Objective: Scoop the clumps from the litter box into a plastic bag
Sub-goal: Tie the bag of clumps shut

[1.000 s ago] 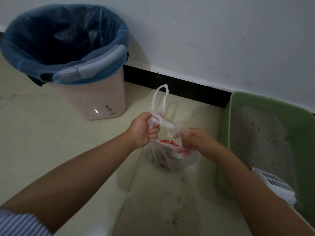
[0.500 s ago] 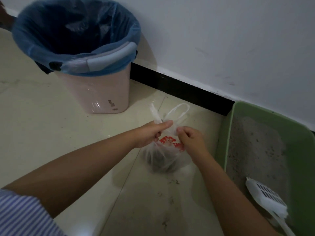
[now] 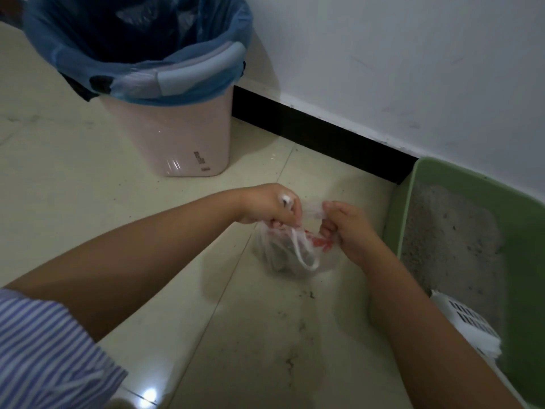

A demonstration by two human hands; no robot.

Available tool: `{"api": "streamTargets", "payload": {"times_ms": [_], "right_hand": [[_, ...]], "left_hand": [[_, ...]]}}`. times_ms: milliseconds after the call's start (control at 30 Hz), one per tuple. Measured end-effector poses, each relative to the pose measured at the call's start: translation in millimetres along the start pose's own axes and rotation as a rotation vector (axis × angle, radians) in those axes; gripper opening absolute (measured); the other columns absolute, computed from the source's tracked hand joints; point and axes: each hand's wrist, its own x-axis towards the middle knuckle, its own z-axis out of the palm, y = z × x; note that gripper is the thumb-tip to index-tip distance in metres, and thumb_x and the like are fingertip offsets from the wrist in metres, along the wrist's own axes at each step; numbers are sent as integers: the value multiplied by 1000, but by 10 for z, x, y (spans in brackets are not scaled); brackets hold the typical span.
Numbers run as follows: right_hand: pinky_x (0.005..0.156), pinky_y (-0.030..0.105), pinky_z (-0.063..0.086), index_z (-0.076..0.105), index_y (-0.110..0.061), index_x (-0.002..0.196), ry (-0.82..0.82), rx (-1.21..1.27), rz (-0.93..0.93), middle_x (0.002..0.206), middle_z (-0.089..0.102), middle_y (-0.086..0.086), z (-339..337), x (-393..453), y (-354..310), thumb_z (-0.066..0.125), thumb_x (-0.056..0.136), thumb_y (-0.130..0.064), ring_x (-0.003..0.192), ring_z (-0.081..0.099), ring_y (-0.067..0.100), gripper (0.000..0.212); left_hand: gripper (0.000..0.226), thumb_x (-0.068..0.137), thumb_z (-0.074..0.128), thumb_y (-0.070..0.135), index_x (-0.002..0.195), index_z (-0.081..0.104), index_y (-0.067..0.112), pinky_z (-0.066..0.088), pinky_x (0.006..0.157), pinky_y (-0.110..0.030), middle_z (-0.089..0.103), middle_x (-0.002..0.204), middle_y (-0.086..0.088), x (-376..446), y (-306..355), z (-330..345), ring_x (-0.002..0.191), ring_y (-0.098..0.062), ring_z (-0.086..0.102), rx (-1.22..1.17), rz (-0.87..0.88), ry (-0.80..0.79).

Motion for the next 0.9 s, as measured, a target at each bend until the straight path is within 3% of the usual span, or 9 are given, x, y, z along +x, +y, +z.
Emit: {"api": "streamTargets", "payload": {"times_ms": [100, 200, 400, 467, 533, 600, 700, 800, 900], "right_hand": [[45, 20, 44, 50, -9, 59, -8, -8, -60, 38, 54, -4, -22, -22, -40, 38, 98, -15, 36, 50, 6, 41], [64, 31, 47, 62, -11, 71, 20, 61, 50, 60, 64, 6, -5, -30, -109, 32, 100, -26, 60, 59, 20, 44], [77, 39, 52, 53, -27, 116, -122, -106, 113, 88, 65, 7, -12, -68, -98, 49, 94, -15, 79, 62, 25, 26], [72, 34, 54, 62, -16, 98, -61, -118, 57, 82, 65, 8, 19, -62, -92, 52, 92, -13, 74, 62, 24, 12], [70, 33, 53, 59, -10, 66, 70, -174, -13, 69, 60, 8, 4, -31, -65, 52, 92, -11, 66, 58, 22, 27], [80, 37, 52, 56, -12, 58, 146, -151, -49, 70, 59, 5, -36, -36, -64, 53, 91, -10, 71, 57, 21, 33], [82, 32, 54, 70, -15, 59, 101, 395, -89, 84, 66, 3, -167, -76, -103, 60, 81, -11, 84, 63, 16, 24], [65, 26, 60, 65, -15, 46, 25, 940, -159, 53, 65, -1, -173, -107, -140, 59, 68, -23, 56, 66, 10, 25], [32, 9, 33, 39, -18, 32, 72, 919, -77, 27, 30, -8, -177, -72, -145, 54, 78, -18, 24, 24, 6, 48]], "left_hand": [[32, 84, 60, -7, 64, 50, 14, 42, 41, -9, 54, 64, -3, 87, -43, 20, 37, 3, 52, -49, 114, 346], [33, 83, 58, -11, 63, 49, 14, 50, 51, -9, 55, 67, -3, 132, -12, 50, 46, 3, 60, -195, 218, 516], [39, 83, 39, -20, 60, 47, 11, 43, 54, -10, 50, 72, -3, 116, 89, 147, 65, -11, 48, -328, 273, 492], [39, 82, 32, -20, 59, 46, 9, 41, 53, -15, 49, 71, -6, 103, 99, 176, 63, -14, 46, -450, 254, 462], [39, 83, 28, -17, 60, 47, 8, 41, 55, -19, 49, 71, -8, 90, 109, 179, 63, -16, 46, -557, 235, 438], [37, 86, 27, -13, 61, 48, 6, 43, 65, -23, 52, 74, -9, 81, 94, 159, 69, -17, 49, -699, 216, 456], [38, 89, 23, -8, 62, 45, 5, 46, 69, -27, 54, 67, -10, 76, 60, 120, 70, -19, 52, -1199, 185, 509], [36, 77, 23, -7, 49, 41, 7, 43, 49, -23, 36, 37, -2, 38, 94, 98, 39, -14, 39, -1472, 244, 511], [31, 55, 28, 1, 32, 43, 15, 22, 34, -9, 28, 30, 5, -63, 41, 5, 25, -6, 25, -1215, 253, 430]]}}
